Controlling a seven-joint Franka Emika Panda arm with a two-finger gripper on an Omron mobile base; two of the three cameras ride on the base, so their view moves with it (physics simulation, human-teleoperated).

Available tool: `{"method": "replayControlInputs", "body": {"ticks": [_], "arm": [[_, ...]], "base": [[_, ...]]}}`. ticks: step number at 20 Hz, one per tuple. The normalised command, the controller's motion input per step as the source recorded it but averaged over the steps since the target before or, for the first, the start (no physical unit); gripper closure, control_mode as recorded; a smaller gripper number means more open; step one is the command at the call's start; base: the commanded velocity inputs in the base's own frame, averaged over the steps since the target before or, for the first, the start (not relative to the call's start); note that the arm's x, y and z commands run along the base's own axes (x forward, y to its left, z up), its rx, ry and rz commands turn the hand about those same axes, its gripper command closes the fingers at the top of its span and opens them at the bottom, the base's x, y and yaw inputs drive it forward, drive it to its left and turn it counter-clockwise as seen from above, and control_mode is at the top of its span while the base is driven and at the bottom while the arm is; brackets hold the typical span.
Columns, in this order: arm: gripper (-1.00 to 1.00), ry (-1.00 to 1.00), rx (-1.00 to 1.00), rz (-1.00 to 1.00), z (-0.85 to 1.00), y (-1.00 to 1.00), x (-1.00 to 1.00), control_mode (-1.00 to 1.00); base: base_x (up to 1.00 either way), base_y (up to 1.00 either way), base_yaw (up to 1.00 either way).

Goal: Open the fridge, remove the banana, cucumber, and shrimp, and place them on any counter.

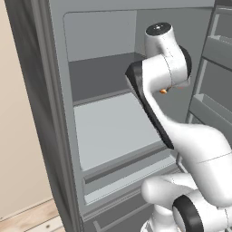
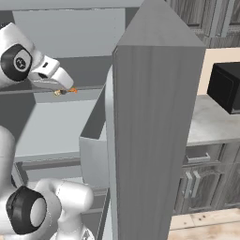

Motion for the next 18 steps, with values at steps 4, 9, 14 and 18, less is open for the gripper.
{"method": "replayControlInputs", "body": {"ticks": [4, 9, 14, 18], "arm": [[1.00, 0.09, 0.00, 0.36, -0.12, 0.00, -0.72, -1.00], [1.00, 0.01, 0.00, 0.24, -0.33, 0.00, -0.59, -1.00], [1.00, -0.15, 0.00, 0.15, -0.35, -0.02, -0.62, -1.00], [1.00, -0.23, 0.01, 0.08, -0.19, 0.00, -0.08, -1.00]], "base": [[0.00, 0.00, 0.00], [0.00, 0.00, 0.00], [0.00, 0.00, 0.00], [0.00, 0.00, 0.00]]}}
